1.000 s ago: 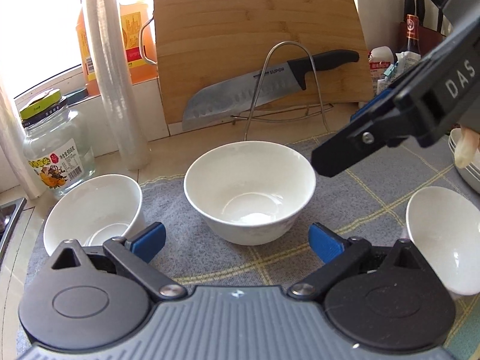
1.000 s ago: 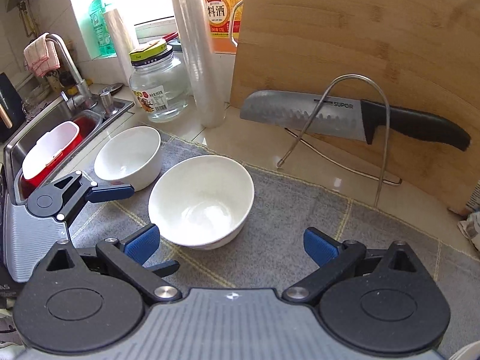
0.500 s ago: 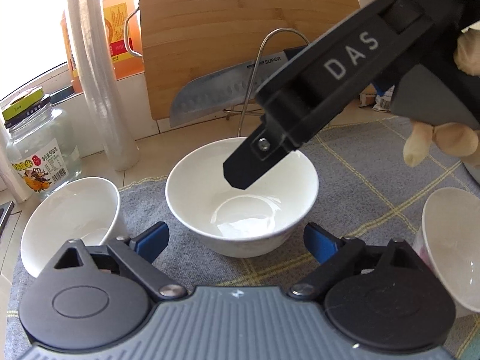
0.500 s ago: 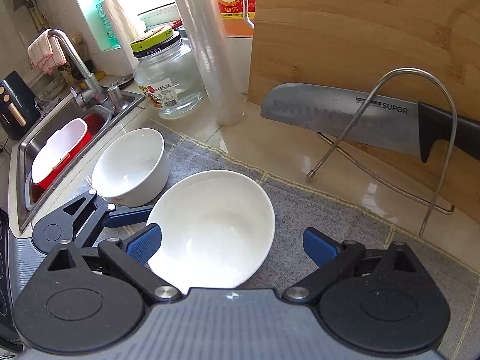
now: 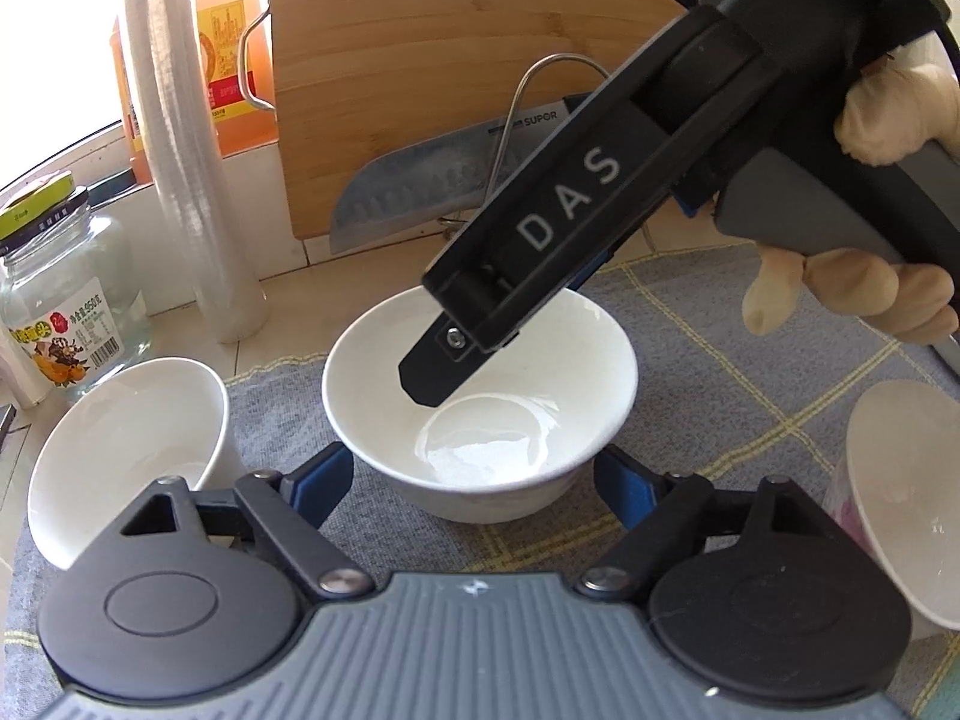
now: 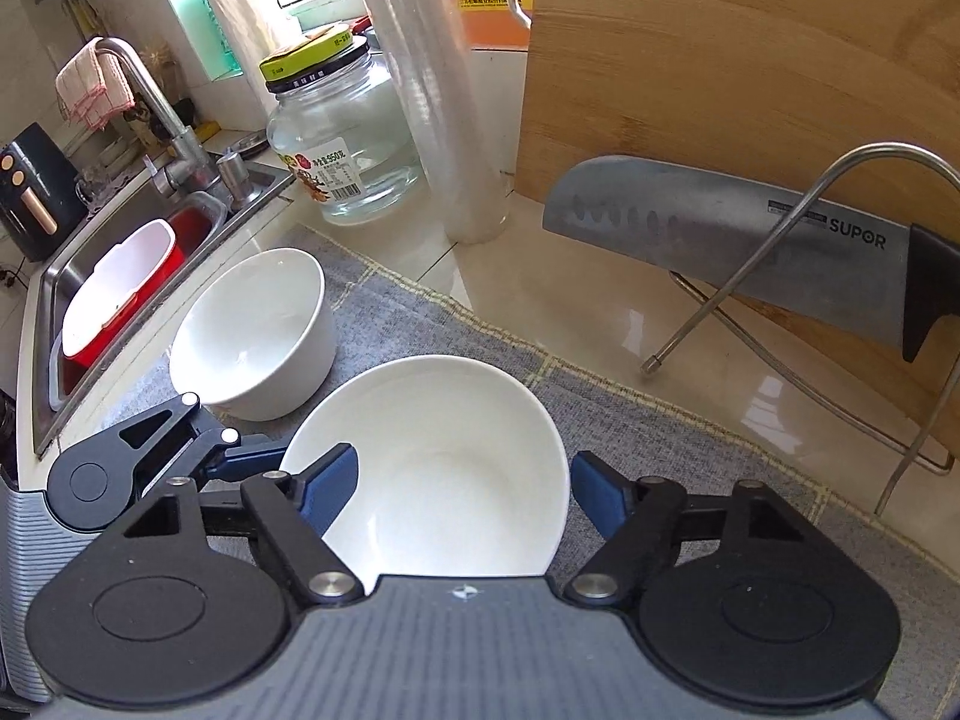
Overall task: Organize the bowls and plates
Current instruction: 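Lift and carry the bowl with the right tool toward the placed bowl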
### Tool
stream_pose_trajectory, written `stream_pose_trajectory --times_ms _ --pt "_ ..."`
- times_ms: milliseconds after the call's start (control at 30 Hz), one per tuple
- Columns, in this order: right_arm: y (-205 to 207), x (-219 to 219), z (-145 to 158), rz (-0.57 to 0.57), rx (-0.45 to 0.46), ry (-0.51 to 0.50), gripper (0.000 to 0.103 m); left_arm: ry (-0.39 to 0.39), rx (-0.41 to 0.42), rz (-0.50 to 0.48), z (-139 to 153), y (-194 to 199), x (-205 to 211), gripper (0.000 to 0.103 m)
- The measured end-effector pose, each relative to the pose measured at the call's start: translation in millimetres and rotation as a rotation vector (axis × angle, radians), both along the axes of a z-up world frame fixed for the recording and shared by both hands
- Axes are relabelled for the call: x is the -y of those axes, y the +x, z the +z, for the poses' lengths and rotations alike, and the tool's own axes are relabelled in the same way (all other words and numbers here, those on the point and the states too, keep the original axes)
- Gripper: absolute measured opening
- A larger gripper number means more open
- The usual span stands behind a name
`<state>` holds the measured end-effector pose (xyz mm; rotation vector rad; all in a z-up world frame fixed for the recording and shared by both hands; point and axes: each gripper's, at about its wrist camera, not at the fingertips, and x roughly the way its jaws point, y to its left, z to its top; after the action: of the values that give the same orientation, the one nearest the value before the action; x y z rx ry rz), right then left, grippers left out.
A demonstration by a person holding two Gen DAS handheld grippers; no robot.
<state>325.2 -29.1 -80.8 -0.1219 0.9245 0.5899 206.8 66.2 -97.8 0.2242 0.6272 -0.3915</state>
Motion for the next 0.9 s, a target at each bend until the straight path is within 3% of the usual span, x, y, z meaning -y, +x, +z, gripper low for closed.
stream_pose_trajectory --times_ms 600,900 --pt "-3 -2 3 0.011 -0.009 0.020 0.080 0.001 -0.018 -0.011 6 -1 0 0.087" --pt "-19 -4 18 0.023 0.008 0.020 0.080 0.000 -0.045 -0.025 25 -12 -2 0.087"
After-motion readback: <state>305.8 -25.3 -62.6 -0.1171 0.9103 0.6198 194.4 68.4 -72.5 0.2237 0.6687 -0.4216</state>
